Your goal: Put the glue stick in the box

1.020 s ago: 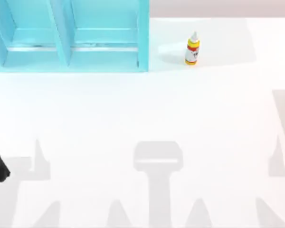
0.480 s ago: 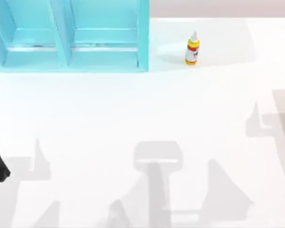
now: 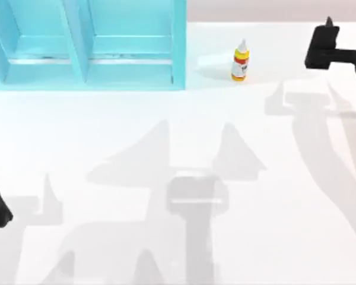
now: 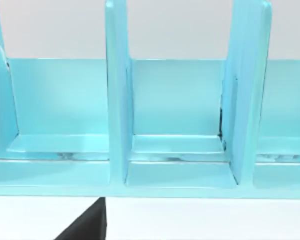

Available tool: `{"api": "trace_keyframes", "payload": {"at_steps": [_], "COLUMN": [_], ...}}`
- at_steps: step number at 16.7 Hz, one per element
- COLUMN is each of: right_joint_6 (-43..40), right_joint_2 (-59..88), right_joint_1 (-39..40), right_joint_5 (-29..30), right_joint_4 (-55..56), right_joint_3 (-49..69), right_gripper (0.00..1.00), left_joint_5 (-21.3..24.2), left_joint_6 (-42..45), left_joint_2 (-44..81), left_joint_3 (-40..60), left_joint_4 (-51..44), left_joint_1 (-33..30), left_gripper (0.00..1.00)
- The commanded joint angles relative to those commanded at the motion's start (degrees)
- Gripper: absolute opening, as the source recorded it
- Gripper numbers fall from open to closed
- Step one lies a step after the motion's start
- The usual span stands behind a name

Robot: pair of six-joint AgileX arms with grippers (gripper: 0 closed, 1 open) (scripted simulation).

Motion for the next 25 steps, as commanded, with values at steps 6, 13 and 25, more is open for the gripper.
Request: {"api": "trace_keyframes", "payload": {"at_steps": [6,13,25], "right_joint_6": [1.3,1.4,1.0], "right_joint_2": [27.3,46.9,47.9], "right_joint_1": [6.4,12.3,12.0], "right_joint_5": [6.6,9.6,8.9], "right_joint_4": [12.8,20.4,15.0], "right_joint_3": [13.4,21.3,26.8], "right_gripper": [1.00,1.00,1.00], "left_joint_5": [0.0,0.0,0.0], "left_joint_6": [0.0,0.0,0.0], "left_joint_2": [0.0,0.0,0.0], "left_joint_3": [0.0,0.0,0.0], "left_joint_4": [0.0,0.0,0.0], "left_joint_1": [0.0,0.0,0.0], "left_gripper": [1.00,1.00,1.00]}}
